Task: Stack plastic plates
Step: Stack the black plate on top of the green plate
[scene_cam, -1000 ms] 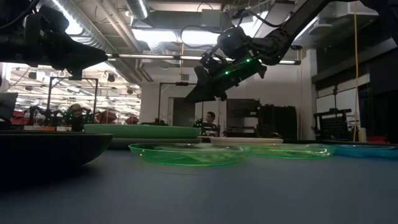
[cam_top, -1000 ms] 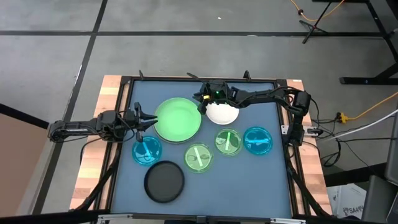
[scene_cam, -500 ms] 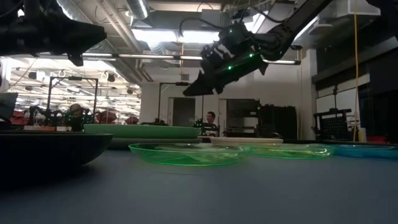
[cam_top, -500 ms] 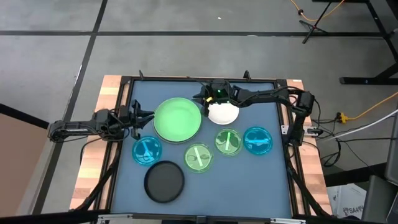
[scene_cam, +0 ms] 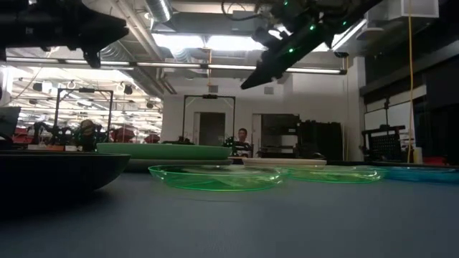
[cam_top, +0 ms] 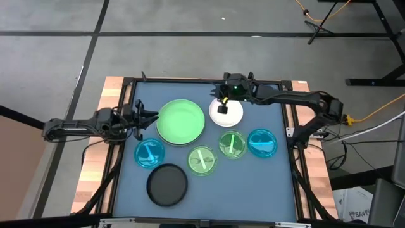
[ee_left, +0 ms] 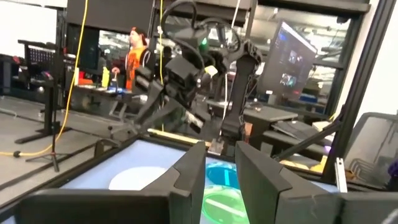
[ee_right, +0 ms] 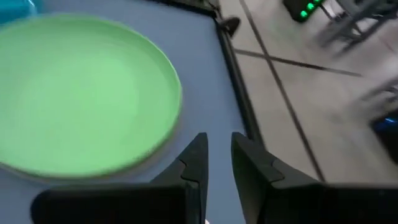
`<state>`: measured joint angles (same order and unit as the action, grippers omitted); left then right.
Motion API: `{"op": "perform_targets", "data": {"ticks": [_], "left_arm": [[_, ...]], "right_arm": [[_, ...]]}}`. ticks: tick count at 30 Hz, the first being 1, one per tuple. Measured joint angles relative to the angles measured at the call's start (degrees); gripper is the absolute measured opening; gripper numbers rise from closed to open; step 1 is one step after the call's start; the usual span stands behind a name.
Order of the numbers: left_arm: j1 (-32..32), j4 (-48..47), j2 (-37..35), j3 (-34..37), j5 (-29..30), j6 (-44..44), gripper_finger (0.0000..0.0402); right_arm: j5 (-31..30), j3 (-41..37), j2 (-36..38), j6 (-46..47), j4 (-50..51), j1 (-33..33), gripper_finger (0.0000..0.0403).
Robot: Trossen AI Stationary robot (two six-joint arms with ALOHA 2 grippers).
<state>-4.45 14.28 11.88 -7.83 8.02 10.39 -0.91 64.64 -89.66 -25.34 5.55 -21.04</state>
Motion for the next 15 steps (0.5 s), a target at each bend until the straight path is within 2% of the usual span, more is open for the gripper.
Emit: {"op": "perform_targets", "data": {"ticks": [9, 15], "left_arm": [[0.0, -0.2, 13.4, -7.4, -1.7, 1.7, 0.0082], [2.0, -3.7, 23.5, -13.4, -4.8, 4.7, 0.0082]], "right_arm": [[-8.2, 0.0, 4.1, -3.6, 5.4, 0.0, 0.0060], [-9.0, 0.0, 3.9, -5.0, 5.4, 0.0, 0.0060]]}}
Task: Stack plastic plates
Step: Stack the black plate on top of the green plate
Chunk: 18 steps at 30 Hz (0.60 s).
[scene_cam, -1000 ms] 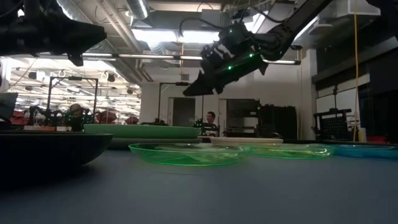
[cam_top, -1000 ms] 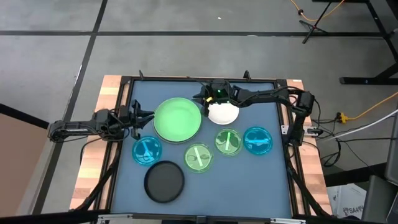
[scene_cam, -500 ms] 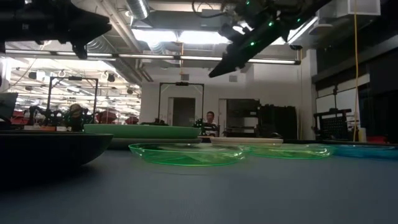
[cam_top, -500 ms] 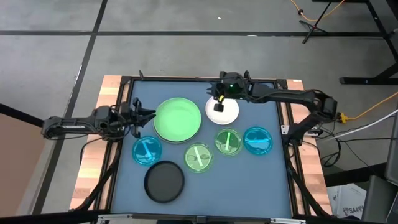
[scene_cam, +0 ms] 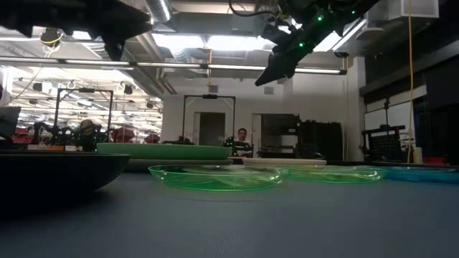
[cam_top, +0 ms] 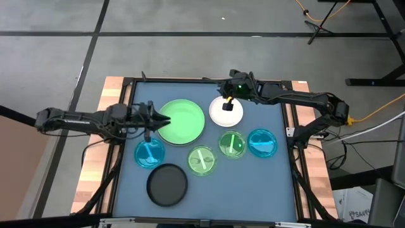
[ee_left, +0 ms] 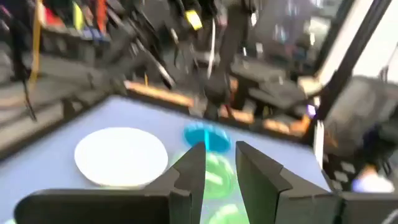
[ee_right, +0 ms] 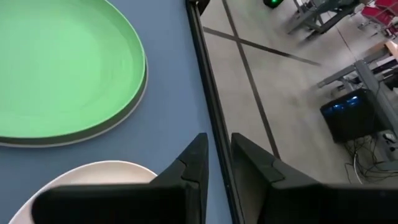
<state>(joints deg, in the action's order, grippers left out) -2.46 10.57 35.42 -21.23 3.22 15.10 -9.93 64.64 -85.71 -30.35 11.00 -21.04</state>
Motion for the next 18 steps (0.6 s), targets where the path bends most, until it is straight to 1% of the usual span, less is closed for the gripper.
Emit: {"op": "perform_targets", "data": {"ticks": [10, 14, 18], "left_arm": [[7.4, -14.5, 15.2, -12.5, -0.7, 5.5, 0.0082], [10.1, -17.6, 19.6, -15.4, -0.6, 6.8, 0.0082], [12.6, -19.5, 23.1, -16.5, -1.5, 12.9, 0.0082]], "right_arm": [[0.0, 0.0, 0.0, -0.1, 3.1, 0.0, 0.0060], [0.0, 0.0, 0.0, -0.1, 4.8, 0.0, 0.0060], [0.0, 0.0, 0.0, -0.1, 6.6, 0.0, 0.0060]]}}
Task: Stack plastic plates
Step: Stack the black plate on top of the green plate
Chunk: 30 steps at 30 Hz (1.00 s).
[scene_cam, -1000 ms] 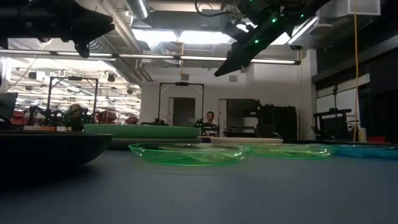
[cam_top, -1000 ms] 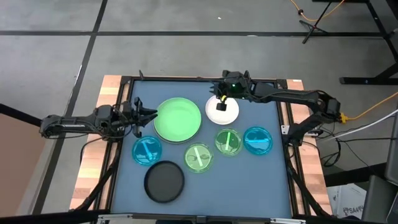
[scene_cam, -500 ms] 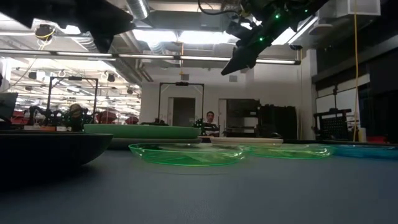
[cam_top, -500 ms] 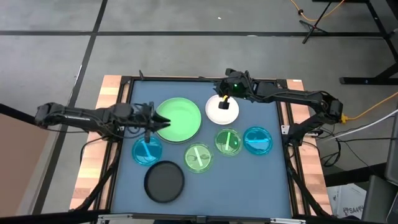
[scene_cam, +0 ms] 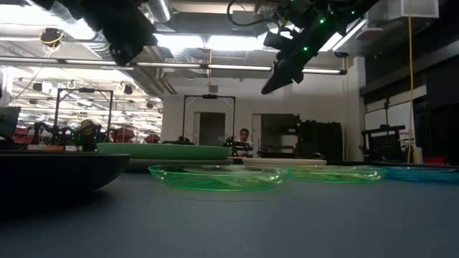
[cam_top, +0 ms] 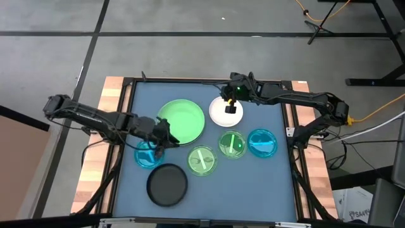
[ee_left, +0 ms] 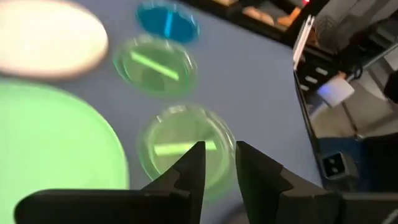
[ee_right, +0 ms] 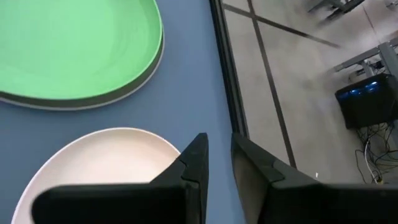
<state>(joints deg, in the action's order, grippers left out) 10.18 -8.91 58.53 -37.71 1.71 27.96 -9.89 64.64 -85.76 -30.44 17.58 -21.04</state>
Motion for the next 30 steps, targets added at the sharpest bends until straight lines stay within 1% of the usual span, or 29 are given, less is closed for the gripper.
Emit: {"op": "perform_targets", "data": {"ticks": [7, 11, 15, 18, 30], "left_arm": [[4.8, -5.4, 4.3, 0.0, -3.4, 12.7, 0.0082], [7.2, -7.0, 6.9, 0.0, -5.4, 16.3, 0.0082], [8.9, -8.0, 9.9, 0.0, -6.9, 16.7, 0.0082], [9.6, -9.5, 12.0, 0.0, -6.9, 16.7, 0.0082], [9.8, -10.5, 19.4, 0.0, -6.7, 16.5, 0.0082]], "right_arm": [[0.0, 0.0, 0.0, -0.1, 1.3, 0.0, 0.0060], [0.0, 0.0, 0.0, -0.1, 2.0, 0.0, 0.0060], [0.0, 0.0, 0.0, -0.1, 2.5, 0.0, 0.0060], [0.0, 0.0, 0.0, -0.1, 2.6, 0.0, 0.0060], [0.0, 0.0, 0.0, -0.1, 2.6, 0.0, 0.0060]]}}
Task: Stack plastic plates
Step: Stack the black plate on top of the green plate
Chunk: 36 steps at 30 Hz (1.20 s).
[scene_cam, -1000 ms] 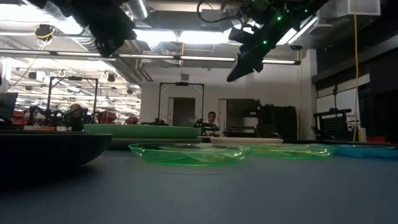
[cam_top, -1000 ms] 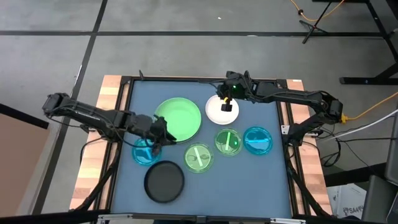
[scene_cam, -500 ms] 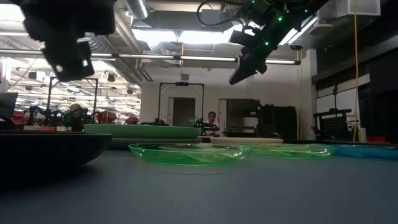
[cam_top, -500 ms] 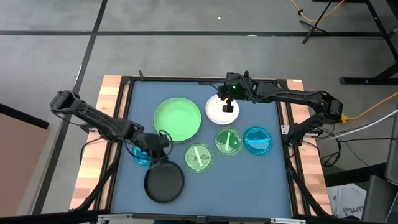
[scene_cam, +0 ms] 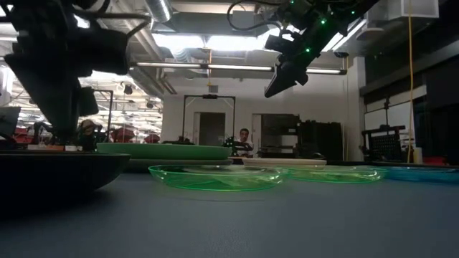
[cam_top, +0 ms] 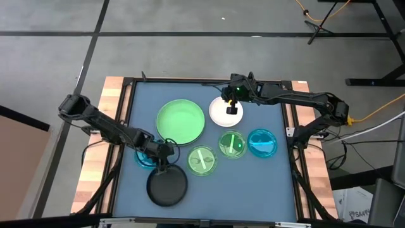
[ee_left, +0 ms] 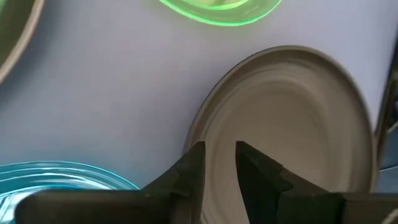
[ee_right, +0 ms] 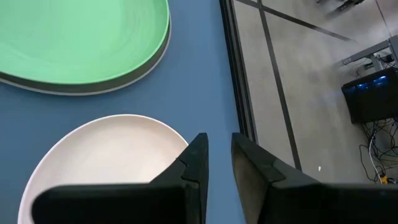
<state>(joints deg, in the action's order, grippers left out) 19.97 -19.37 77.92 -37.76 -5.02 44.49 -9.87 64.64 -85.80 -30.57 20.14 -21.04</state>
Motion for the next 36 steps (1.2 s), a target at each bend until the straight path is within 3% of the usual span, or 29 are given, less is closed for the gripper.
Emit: {"op": "perform_targets", "data": {"ticks": [14, 36], "left_arm": [[0.0, -0.4, 0.8, 0.0, 5.5, 0.0, 0.0082], [0.0, -2.3, 0.8, 0.1, 5.6, -0.1, 0.0082]], "right_arm": [[0.0, 0.0, 0.0, 0.0, 0.3, 0.0, 0.0060], [0.0, 0.0, 0.0, 0.0, 0.9, 0.0, 0.0060]]}}
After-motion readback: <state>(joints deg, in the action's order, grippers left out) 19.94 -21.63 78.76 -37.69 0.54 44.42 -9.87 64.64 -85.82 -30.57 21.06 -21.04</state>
